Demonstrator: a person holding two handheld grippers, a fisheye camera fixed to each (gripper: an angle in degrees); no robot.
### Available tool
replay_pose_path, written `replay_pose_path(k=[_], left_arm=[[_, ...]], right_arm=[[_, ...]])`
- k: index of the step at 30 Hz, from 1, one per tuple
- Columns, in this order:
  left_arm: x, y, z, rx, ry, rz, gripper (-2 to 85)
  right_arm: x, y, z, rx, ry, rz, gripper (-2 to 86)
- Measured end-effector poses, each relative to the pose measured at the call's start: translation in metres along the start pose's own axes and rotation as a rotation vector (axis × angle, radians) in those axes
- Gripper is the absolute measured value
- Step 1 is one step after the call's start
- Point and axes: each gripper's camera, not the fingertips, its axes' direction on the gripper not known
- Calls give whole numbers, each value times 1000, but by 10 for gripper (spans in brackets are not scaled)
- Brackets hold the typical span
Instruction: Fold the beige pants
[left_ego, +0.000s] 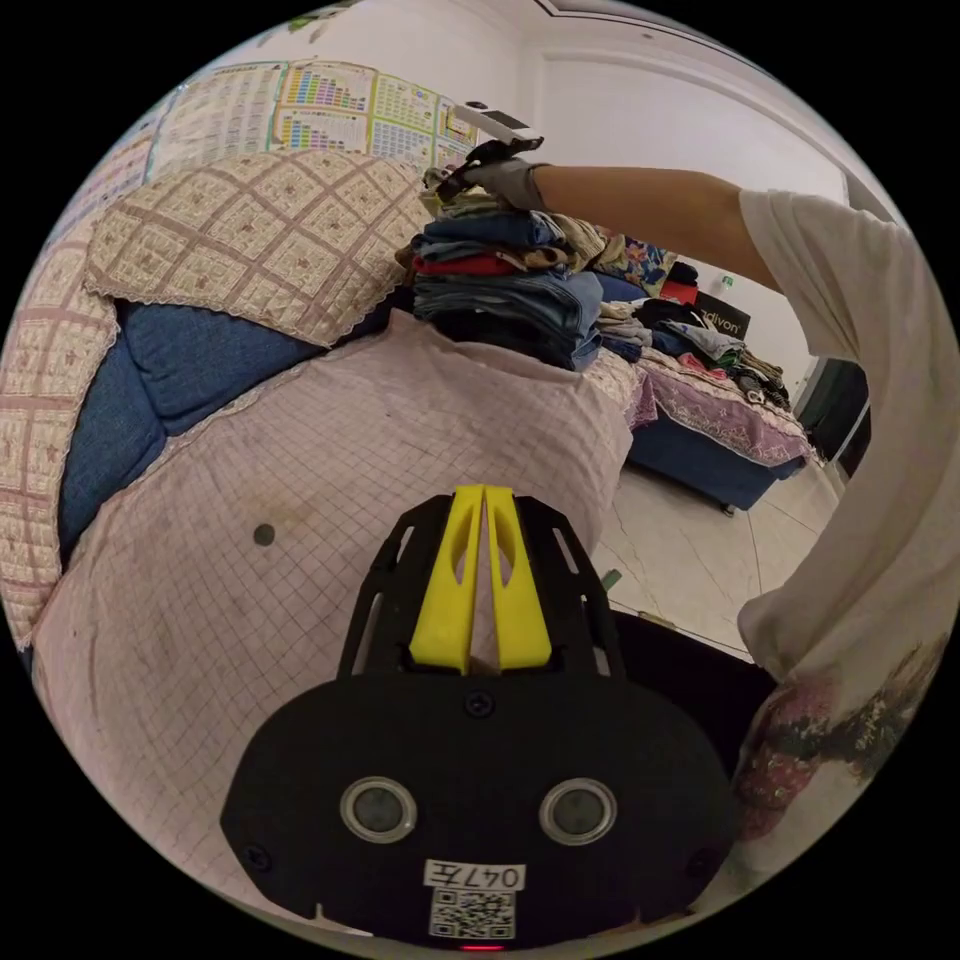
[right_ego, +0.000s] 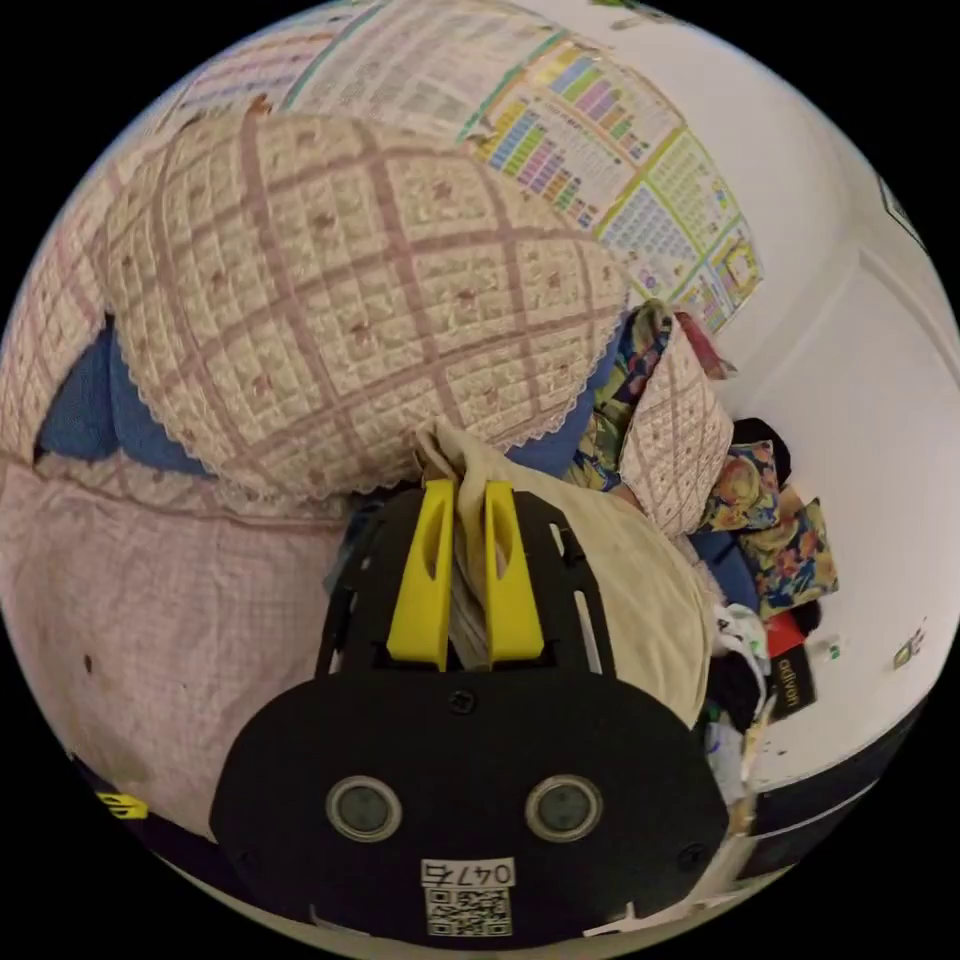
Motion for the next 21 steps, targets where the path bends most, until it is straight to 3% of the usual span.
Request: replay_pose_path(k=[4, 9, 14, 17, 21], left_arm=[[-11, -12, -14, 27, -6, 1, -7], [-27, -26, -32, 57, -30, -5, -2], [-51, -40, -64, 128, -48, -19, 37], [-70, -50, -87, 160, 0, -42, 73], [-102, -67, -136, 271, 166, -105, 132]], right_arm=[[57, 39, -64, 241, -239, 298, 5], [103, 79, -150, 404, -338, 425, 3], [93, 109, -263, 564, -276, 303, 1], [70, 127, -328, 655, -396, 161, 1], [29, 150, -368, 567, -663, 58, 1]])
